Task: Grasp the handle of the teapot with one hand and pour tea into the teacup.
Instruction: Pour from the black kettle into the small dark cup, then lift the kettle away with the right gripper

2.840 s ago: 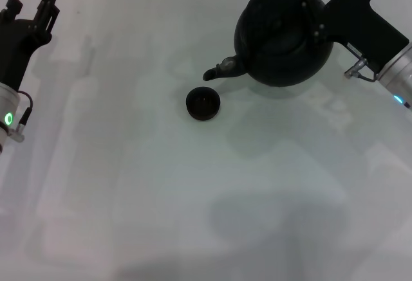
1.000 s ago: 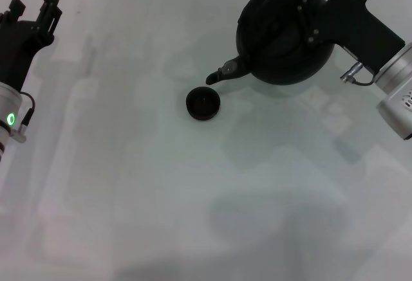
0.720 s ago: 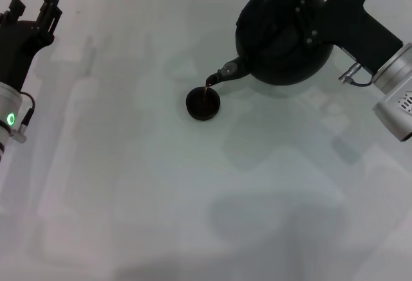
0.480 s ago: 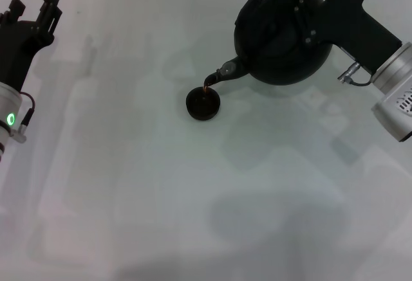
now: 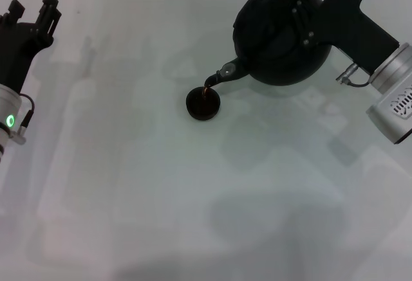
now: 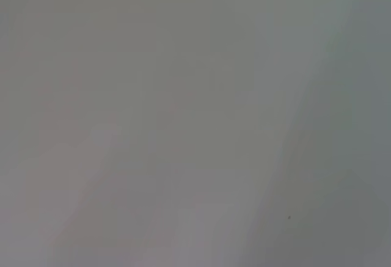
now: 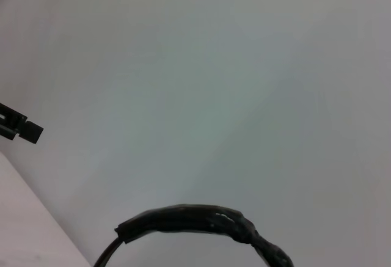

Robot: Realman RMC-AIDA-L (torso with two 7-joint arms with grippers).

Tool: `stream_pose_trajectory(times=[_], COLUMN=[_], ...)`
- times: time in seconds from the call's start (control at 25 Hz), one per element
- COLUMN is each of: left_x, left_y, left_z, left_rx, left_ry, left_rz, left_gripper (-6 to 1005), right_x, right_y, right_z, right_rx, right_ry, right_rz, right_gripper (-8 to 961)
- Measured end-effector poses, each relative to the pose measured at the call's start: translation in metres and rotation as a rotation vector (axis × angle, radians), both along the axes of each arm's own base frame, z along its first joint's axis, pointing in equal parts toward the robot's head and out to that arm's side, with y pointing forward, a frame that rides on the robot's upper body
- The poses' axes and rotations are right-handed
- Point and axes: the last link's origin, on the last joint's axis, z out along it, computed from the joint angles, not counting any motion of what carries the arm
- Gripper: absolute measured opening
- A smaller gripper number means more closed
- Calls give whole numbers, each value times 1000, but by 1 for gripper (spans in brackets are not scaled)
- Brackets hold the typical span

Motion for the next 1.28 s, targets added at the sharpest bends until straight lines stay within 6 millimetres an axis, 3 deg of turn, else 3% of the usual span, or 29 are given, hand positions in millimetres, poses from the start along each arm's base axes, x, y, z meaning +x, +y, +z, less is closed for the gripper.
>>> stream_pose_trajectory(times=[1.28], left_x=[0], left_y=[0], left_z=[0], left_rx=[0], left_ry=[0], left_rz=[0], left_gripper=[714], right_x=[0], right_y=[0], right_z=[0], right_rx=[4], right_ry=[1], right_rz=[3], right_gripper=[124])
